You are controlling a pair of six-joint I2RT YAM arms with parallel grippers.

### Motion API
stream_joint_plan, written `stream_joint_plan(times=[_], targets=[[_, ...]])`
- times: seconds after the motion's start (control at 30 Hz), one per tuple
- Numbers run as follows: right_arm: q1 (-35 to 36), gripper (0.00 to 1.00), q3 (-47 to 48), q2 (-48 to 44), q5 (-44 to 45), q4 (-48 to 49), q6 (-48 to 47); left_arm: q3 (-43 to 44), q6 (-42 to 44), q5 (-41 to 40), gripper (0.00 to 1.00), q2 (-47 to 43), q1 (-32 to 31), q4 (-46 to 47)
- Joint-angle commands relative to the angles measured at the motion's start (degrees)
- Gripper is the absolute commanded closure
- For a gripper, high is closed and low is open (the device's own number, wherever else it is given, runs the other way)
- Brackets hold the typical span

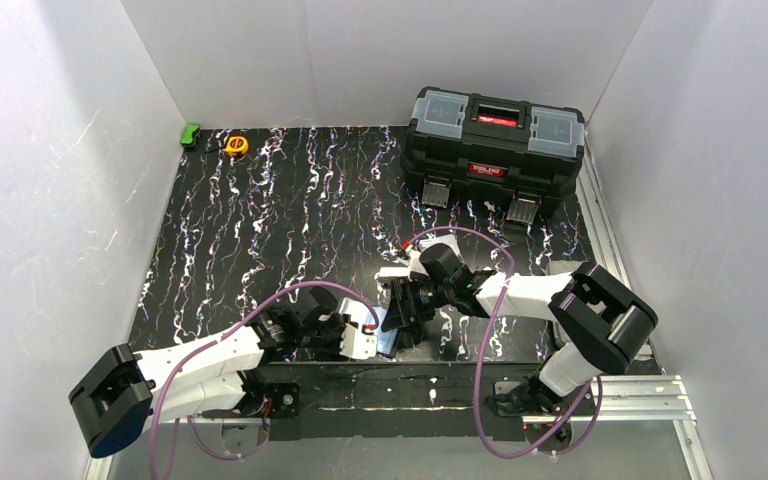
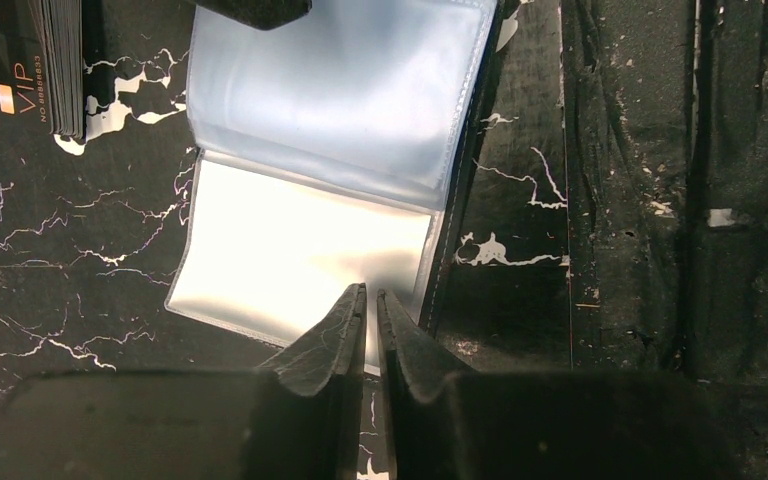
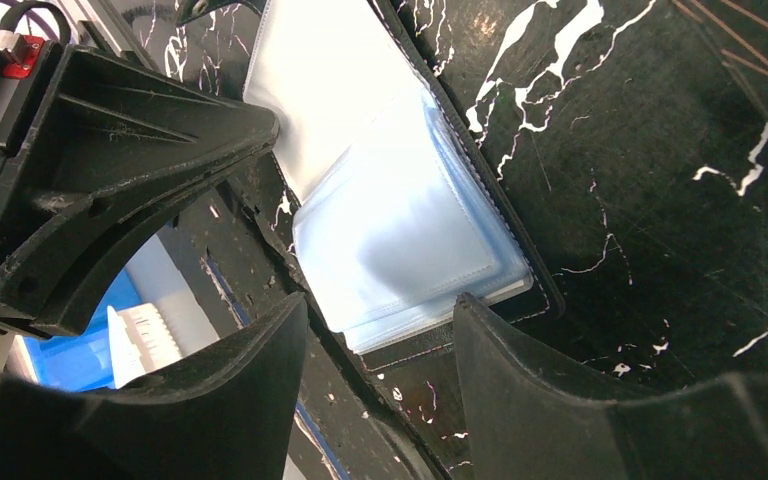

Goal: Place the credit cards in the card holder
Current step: Open the card holder at the center of the board.

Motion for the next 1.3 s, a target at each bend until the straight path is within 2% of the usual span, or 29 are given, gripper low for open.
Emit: stream_joint_plan(times=[0.0, 1.03, 1.27], targets=[[0.10, 0.38, 2.03, 0.46, -1.14, 2.40, -0.20, -0.61, -0.15, 0.13, 0.92, -1.06, -0.34, -0.34], [0.36, 0.40, 4.94, 2.12, -5.30, 7.17, -0.52, -1.23, -0.12, 0.20, 0.93, -2.11, -0.39, 0.15], [0.36, 0.41, 4.56, 2.47, -1.84, 3.58, -1.42, -1.21, 0.01, 0.18, 0.94, -2.24, -0.34, 0.06]])
